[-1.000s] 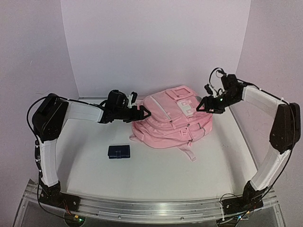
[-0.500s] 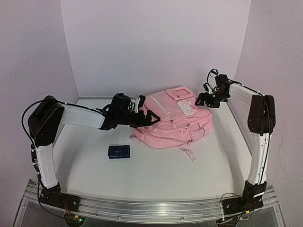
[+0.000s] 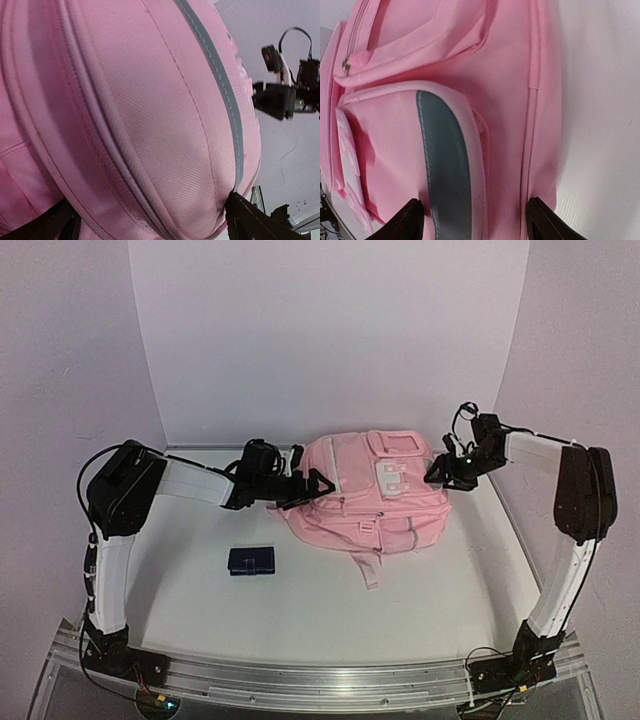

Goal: Pack the student bag
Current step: Adjust the student bag at the center of the board.

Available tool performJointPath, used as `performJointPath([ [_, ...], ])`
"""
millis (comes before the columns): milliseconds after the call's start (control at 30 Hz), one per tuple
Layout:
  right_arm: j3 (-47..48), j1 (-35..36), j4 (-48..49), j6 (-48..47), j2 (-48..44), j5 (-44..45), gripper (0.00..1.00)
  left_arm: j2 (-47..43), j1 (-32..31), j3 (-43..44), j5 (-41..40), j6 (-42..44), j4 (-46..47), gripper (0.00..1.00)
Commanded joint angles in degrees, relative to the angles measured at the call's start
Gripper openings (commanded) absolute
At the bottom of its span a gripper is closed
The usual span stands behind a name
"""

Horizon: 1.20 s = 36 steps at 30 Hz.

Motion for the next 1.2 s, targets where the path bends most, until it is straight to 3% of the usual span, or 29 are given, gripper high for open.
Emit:
performJointPath([
  [0,-10.83,4.58,-6.66,2.54,-7.42,-10.00,0.68,3.63,1.47,8.46,1.05,3.62,-4.78,1.00],
  [167,-17.15,12.58,-6.59,0.77,-18.44,-10.98,0.76,4.98,4.46,14.01,2.61,6.70,-10.14,1.00],
  [333,-8.95,10.32,-10.10,0.17,-20.70,-4.40,0.82,-2.31,4.72,7.49,0.49,9.13,-10.83,1.00],
  [567,2.58,7.20,-10.83,-2.81,-13.85,3.48,0.85,-10.44,2.63,-2.94,-2.06,10.54,-10.46,1.00],
  [800,12.44,7.24,-11.06,-5.47,-1.65,3.13,0.87,-7.98,-1.67,-4.09,-2.50,9.22,-8.93,1.00],
  [933,9.36,7.32,-11.32,-4.08,-0.07,-0.40,0.83,-5.30,-2.62,-2.38,-1.95,8.35,-7.72,1.00],
  [1167,-6.94,8.70,-11.56,-5.67,-7.53,-2.28,0.72,-2.32,-5.66,-0.12,1.17,11.42,-6.18,1.00],
])
